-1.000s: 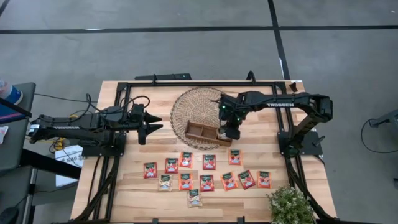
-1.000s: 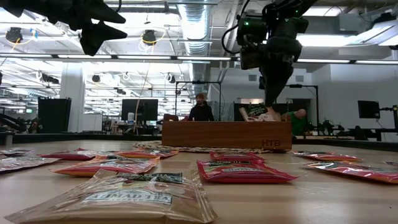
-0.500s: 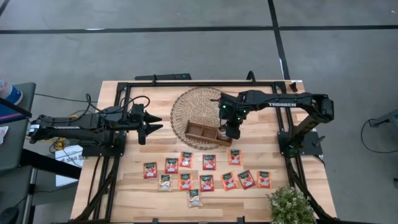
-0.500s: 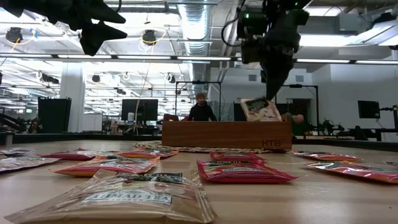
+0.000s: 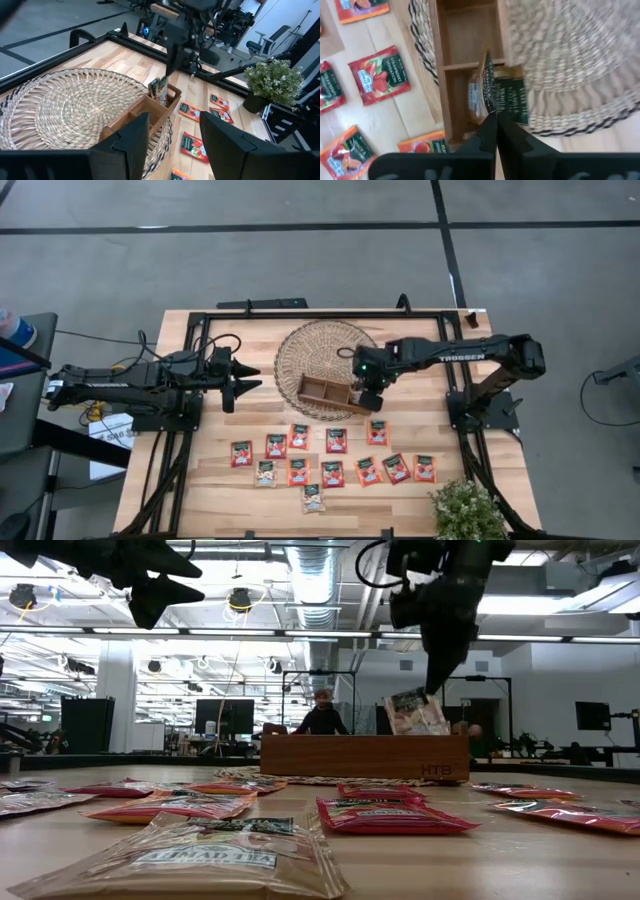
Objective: Pick & Place Tea
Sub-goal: Put the brown tea bag into the right section of the wooden organizer
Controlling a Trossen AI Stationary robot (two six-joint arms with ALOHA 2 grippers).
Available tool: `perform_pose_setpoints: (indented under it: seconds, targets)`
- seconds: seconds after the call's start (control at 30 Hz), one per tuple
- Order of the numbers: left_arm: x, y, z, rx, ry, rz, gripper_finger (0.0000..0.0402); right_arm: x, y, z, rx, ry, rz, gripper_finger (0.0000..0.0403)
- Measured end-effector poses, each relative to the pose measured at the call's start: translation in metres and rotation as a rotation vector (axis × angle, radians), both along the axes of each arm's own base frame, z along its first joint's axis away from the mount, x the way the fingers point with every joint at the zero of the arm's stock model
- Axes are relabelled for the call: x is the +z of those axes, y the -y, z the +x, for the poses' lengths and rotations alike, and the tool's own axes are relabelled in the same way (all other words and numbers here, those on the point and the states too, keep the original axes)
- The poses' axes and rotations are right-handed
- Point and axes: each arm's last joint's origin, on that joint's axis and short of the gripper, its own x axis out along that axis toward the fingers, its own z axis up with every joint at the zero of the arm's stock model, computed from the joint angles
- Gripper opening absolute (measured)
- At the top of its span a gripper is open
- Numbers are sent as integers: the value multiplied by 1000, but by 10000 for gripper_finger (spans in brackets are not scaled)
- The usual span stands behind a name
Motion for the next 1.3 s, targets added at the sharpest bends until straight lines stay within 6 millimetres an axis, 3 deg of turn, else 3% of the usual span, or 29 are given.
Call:
perform_pose_setpoints:
  seconds: [0.23, 0.97, 1.3]
  targets:
    - [0, 0, 0, 0, 0, 0, 167, -16, -15, -4, -92, -23, -52, 0]
    - [0, 0, 0, -3, 1, -2, 167, -14, -43, -10, -159, 22, -139, 2]
    - [0, 0, 0, -3, 1, -2, 167, -17, -43, -16, -153, -45, -143, 79]
